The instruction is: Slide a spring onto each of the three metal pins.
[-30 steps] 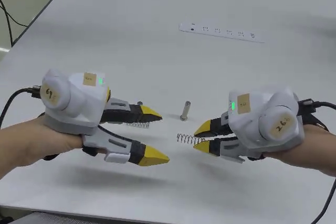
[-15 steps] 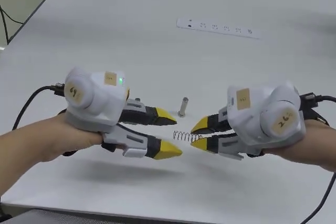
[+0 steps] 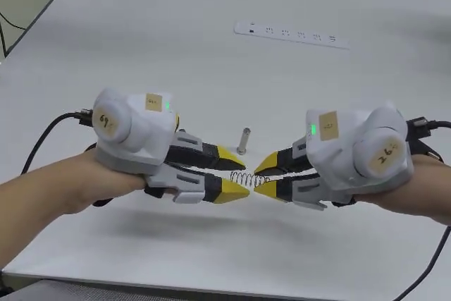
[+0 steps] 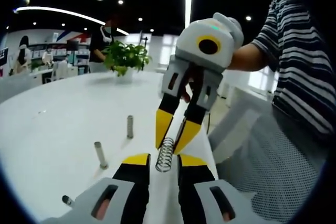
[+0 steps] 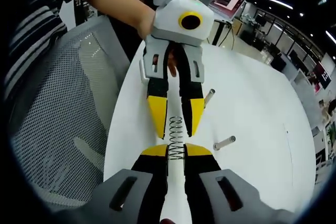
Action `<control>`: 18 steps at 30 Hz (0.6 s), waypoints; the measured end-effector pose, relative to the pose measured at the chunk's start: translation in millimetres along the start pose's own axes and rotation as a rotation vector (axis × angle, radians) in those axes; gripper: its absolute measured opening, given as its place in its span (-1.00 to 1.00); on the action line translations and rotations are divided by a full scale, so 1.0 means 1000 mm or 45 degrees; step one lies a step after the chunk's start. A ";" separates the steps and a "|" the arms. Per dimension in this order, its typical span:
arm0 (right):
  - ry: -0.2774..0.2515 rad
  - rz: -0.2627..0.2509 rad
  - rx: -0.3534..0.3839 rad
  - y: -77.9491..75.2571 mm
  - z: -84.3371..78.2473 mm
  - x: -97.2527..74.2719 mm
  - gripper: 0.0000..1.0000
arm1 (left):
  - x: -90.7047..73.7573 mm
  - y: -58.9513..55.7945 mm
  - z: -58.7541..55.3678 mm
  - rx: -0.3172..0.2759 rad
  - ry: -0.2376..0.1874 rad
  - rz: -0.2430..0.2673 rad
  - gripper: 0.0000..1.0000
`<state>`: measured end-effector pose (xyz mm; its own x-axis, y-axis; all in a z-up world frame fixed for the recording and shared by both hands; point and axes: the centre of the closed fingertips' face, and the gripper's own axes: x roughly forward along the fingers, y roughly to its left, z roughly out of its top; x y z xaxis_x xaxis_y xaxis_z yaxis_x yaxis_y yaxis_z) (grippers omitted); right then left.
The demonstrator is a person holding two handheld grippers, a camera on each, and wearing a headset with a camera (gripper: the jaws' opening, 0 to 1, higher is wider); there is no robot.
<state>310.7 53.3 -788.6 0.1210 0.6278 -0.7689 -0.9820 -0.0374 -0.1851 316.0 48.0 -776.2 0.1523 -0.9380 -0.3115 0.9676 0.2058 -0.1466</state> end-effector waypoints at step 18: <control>-0.018 0.004 -0.003 0.002 0.005 -0.002 -0.85 | -0.002 -0.003 0.001 0.014 -0.011 -0.038 -0.94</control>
<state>308.3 56.3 -784.4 0.1158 0.6385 -0.7609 -0.9820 -0.0415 -0.1843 312.8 48.8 -773.7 0.1249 -0.9460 -0.2990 0.9738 0.1746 -0.1456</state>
